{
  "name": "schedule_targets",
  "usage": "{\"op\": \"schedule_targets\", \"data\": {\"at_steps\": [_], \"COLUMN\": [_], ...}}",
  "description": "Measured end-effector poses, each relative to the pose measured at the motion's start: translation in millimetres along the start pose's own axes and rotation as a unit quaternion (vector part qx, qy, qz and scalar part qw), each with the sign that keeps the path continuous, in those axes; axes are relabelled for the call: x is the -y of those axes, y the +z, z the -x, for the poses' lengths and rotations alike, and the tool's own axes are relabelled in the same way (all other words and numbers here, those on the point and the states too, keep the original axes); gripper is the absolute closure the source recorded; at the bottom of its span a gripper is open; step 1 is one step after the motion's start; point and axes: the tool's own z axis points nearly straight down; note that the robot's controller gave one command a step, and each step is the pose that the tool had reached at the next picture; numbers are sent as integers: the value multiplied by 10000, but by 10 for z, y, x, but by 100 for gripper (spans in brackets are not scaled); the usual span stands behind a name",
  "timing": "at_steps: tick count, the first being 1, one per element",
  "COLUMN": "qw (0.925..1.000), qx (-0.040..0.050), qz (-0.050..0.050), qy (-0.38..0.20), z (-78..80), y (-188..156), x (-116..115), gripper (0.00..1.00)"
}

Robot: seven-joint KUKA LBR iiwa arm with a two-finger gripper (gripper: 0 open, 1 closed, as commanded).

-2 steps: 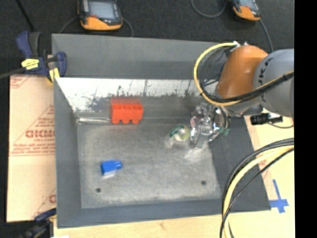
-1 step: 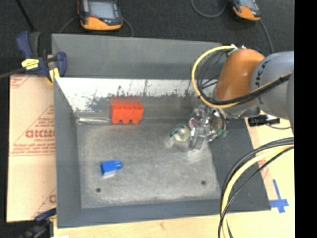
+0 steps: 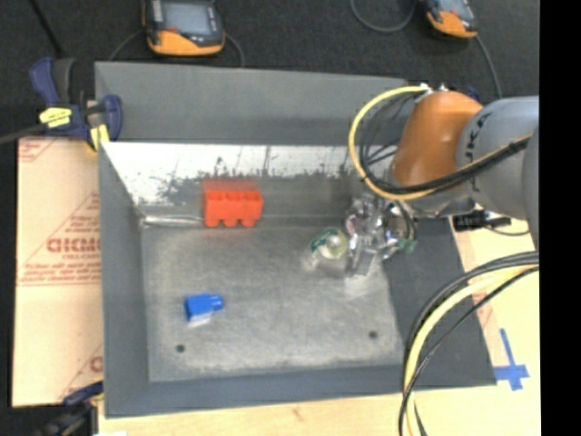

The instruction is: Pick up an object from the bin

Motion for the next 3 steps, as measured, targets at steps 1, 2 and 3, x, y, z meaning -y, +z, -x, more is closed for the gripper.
{"op": "schedule_targets", "data": {"at_steps": [1, 2, 3], "qw": [10000, 10000, 10000], "qx": [-15, -34, -18], "qz": [4, 0, 4], "qy": [0, 0, 0], "z": [-11, 3, 27], "y": [27, -188, -832], "x": [-5, 2, 7], "gripper": [100, 100, 100]}}
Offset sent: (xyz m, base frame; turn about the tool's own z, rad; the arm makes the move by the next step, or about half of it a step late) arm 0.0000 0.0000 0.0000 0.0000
